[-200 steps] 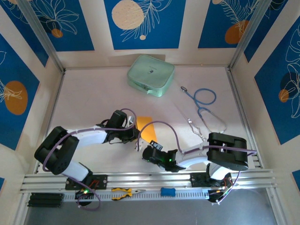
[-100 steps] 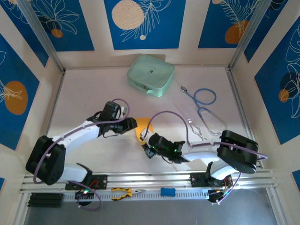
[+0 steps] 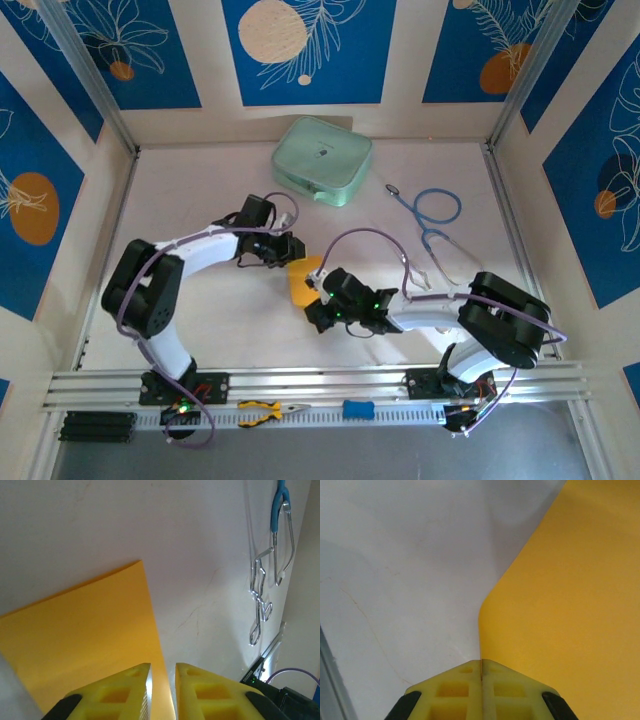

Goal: Fold a paper plane with a square sheet of paper (pick it up from the middle)
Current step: Third fold the triangle at the center of the table.

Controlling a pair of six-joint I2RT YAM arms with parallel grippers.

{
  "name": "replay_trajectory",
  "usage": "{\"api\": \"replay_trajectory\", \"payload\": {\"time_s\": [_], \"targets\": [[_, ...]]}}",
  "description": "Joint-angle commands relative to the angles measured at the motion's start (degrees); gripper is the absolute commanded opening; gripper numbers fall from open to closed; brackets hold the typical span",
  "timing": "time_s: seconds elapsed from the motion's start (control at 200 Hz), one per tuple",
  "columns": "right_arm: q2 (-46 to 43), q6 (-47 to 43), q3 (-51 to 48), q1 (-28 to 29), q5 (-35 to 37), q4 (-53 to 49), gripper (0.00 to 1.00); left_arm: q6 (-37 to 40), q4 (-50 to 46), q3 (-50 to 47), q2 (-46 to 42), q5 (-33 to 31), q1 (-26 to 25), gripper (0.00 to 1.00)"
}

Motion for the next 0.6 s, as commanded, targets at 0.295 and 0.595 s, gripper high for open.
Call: {"api": "replay_trajectory", "payload": {"time_s": [0.295, 0.595], "targets": [[2.33, 5.89, 0.14, -2.77, -8.41, 3.49, 0.00, 7.91, -5.73, 5.29, 8.85, -1.29, -2.02, 0.04], [3.12, 7.57, -0.06, -5.96, -13.37, 4.56, 0.00, 9.21, -4.75, 2.79, 12.05, -2.88, -2.46, 0.02]]}}
